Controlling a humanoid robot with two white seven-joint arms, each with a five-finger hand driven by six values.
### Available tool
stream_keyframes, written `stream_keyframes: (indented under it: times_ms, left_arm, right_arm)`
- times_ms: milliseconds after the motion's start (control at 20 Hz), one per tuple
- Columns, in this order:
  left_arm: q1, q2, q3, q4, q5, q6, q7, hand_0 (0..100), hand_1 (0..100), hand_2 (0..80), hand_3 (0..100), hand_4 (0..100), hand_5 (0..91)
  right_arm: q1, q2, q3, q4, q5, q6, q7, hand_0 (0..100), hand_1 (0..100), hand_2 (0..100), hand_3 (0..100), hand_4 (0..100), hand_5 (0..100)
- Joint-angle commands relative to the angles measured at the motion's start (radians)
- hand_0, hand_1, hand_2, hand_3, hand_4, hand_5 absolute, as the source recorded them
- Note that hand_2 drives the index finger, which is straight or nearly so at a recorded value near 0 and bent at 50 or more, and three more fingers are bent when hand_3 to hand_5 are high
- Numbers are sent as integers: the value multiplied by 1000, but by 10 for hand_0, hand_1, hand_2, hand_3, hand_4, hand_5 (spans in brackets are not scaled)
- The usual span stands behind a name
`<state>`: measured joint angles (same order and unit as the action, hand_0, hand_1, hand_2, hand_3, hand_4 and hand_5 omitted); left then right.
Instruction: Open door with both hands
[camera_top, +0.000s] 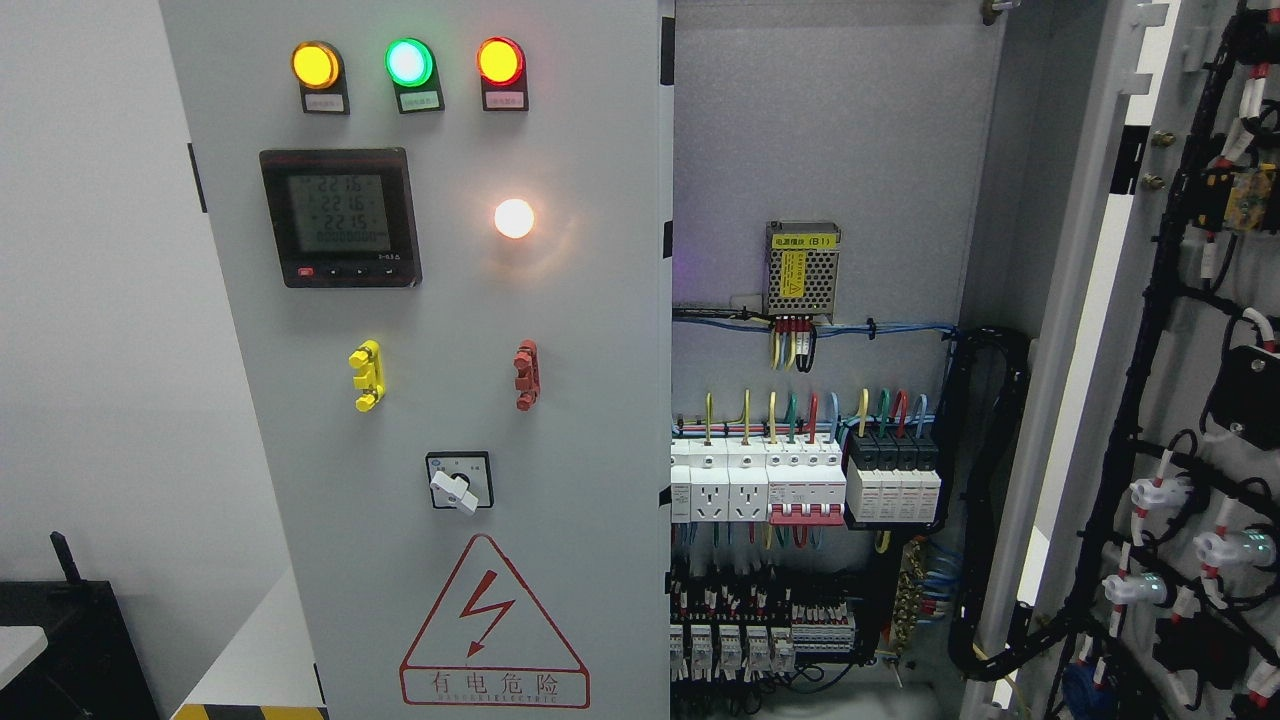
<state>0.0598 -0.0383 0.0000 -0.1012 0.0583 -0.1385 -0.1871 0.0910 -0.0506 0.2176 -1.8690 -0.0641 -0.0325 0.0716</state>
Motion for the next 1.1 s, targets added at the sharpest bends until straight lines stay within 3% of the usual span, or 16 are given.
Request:
stream_keyframes:
  times_ms: [0,651,1052]
  left_arm:
    - [0,0,-15,0,0,-4,0,0,0,0,0,0,0]
    - [0,0,-15,0,0,-3,0,0,0,0,0,0,0]
    - [0,0,-15,0,0,-4,0,0,0,0,0,0,0]
  right_arm:
    - [-88,49,9,40,-2,42,4,382,0,0,0,0,0]
    - [-237,106,19,135,-6,106,8,382,0,0,0,0,0]
    - [-335,106,26,244,-49,137,8,382,0,0,0,0,0]
